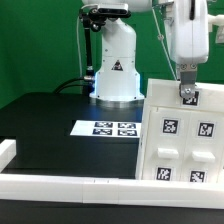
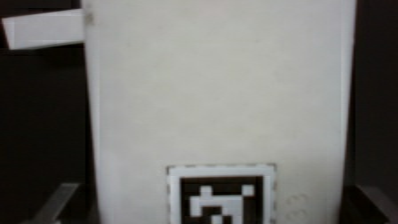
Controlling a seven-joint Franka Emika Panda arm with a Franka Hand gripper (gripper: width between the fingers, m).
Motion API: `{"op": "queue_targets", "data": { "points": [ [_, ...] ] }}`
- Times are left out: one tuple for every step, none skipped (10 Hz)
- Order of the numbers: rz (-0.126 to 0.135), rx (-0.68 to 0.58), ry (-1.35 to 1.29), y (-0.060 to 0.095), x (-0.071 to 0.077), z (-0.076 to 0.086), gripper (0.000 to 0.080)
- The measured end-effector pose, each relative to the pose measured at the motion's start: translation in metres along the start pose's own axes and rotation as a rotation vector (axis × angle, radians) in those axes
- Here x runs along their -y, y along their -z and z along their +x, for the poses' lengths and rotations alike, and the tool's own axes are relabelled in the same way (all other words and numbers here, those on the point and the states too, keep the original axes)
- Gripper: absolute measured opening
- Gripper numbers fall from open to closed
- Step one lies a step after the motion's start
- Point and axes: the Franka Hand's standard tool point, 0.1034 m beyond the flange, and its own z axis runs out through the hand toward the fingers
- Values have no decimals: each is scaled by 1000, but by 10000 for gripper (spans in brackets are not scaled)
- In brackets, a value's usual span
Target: Assemble cabinet
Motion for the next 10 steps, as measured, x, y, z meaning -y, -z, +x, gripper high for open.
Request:
{"op": "queue_targets", "data": {
  "points": [
    [-2,0,12,-1,-1,-1,592],
    [-3,0,23,-1,-1,-1,638],
    [-39,2,143,0,-5,0,638],
    [-73,8,225,6,-5,-1,647],
    [-99,15,312,13,-4,-4,649],
    [-119,25,418,18,-4,-9,649],
    [-118,29,498,17,-4,-12,649],
    [-117,34,583,16,-4,-10,649],
    [-117,38,663,16,-4,-10,649],
    [-119,39,774,16,-5,-10,649]
  ]
}}
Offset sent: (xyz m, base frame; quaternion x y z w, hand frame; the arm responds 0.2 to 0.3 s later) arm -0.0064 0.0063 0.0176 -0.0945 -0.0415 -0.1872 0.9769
